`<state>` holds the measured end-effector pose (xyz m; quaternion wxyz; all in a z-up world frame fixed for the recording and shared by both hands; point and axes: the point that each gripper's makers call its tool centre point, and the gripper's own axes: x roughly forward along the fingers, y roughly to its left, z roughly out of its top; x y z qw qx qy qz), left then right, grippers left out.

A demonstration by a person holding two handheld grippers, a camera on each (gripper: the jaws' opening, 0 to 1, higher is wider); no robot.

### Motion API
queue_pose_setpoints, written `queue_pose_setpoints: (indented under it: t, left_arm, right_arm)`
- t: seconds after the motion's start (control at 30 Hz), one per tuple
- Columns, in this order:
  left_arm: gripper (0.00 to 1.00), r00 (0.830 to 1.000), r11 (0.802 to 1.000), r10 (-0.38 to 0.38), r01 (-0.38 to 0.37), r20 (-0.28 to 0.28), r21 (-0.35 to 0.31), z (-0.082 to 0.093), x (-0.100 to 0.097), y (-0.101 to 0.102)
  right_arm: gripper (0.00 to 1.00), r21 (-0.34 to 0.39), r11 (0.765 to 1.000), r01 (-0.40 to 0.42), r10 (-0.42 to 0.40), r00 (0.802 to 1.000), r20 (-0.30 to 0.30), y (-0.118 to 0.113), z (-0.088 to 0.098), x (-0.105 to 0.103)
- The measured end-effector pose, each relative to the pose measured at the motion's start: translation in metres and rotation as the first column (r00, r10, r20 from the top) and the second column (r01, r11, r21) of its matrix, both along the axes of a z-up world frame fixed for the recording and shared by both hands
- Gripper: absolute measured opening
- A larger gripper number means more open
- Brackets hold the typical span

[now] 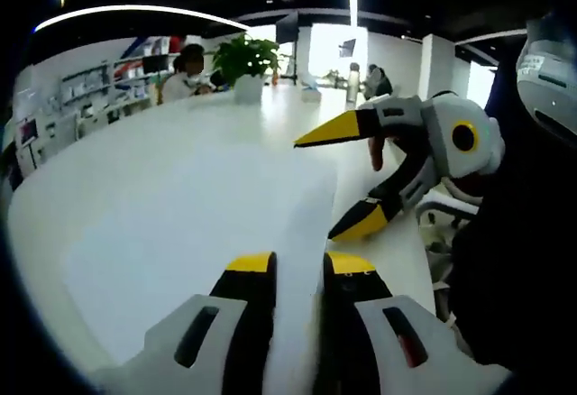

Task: Grasp the top corner of one sheet in the document stack and pull a single sheet out from the document stack, separating that one sheet from the rest and lifting it clear until the single sheet is fully removed from the stack

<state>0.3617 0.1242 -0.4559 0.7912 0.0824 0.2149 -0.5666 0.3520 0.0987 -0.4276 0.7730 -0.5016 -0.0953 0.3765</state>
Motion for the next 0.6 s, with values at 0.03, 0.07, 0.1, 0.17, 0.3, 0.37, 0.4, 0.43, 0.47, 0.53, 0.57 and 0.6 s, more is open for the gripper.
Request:
queue_pose_setpoints:
  t: [0.03,0.07,0.1,0.17,0.3,0.37,0.4,0.43,0.47,0.53,0.57,0.6]
  left_arm:
    - [0.22,1.000,1.000,0.005,-0.005,-0.029,-0.022,0.0007,0.0010,0.0005]
    - [0.22,0.999,0.999,0.005,-0.007,-0.048,-0.037,0.0011,0.0019,0.0011]
    - [0.21,0.999,0.999,0.003,-0.005,-0.050,-0.037,0.0008,0.0033,0.0025]
    - [0.20,0.998,0.999,0.000,-0.003,-0.062,-0.042,0.0012,0.0033,0.0022]
    - [0.20,0.997,0.999,-0.003,0.000,-0.072,-0.039,0.0010,0.0026,0.0017]
    - [0.20,0.997,0.999,-0.007,0.004,-0.071,-0.037,0.0009,0.0023,0.0015]
    - [0.20,0.997,0.999,-0.007,0.005,-0.072,-0.037,0.0008,0.0022,0.0015]
    - [0.20,0.997,0.999,-0.008,0.005,-0.073,-0.039,0.0009,0.0022,0.0015]
    - [0.20,0.997,0.999,-0.008,0.005,-0.073,-0.040,0.0008,0.0020,0.0015]
    - [0.20,0.997,0.999,-0.009,0.006,-0.072,-0.043,0.0007,0.0019,0.0017]
    - [0.20,0.997,0.999,-0.009,0.006,-0.071,-0.043,0.0007,0.0019,0.0018]
    - [0.20,0.997,0.999,-0.009,0.006,-0.071,-0.044,0.0006,0.0018,0.0019]
  right_arm:
    - [0.44,0.000,1.000,0.000,0.000,1.000,-0.001,0.0001,-0.0001,-0.0001]
    - [0.44,0.000,1.000,-0.001,0.001,1.000,-0.001,0.0002,0.0000,-0.0001]
    - [0.44,0.000,1.000,-0.001,0.001,1.000,-0.001,0.0003,0.0002,-0.0003]
    - [0.44,-0.003,1.000,-0.001,0.001,1.000,0.000,-0.0001,0.0003,-0.0005]
    - [0.44,-0.003,1.000,0.003,-0.003,1.000,0.000,-0.0018,0.0007,-0.0005]
    - [0.44,-0.001,1.000,0.003,-0.003,1.000,-0.002,-0.0019,0.0013,-0.0007]
    - [0.44,0.002,1.000,0.000,0.000,1.000,-0.007,-0.0015,0.0014,-0.0013]
    - [0.44,0.006,1.000,-0.004,0.004,1.000,-0.012,-0.0006,0.0016,-0.0021]
    - [0.44,0.011,1.000,-0.007,0.008,1.000,-0.014,0.0000,0.0020,-0.0026]
    - [0.44,0.049,0.999,-0.021,0.023,0.999,-0.036,0.0029,0.0048,-0.0050]
    - [0.44,0.063,0.998,-0.023,0.026,0.999,-0.037,0.0031,0.0075,-0.0053]
    - [0.44,0.066,0.998,-0.022,0.024,0.999,-0.036,0.0030,0.0083,-0.0049]
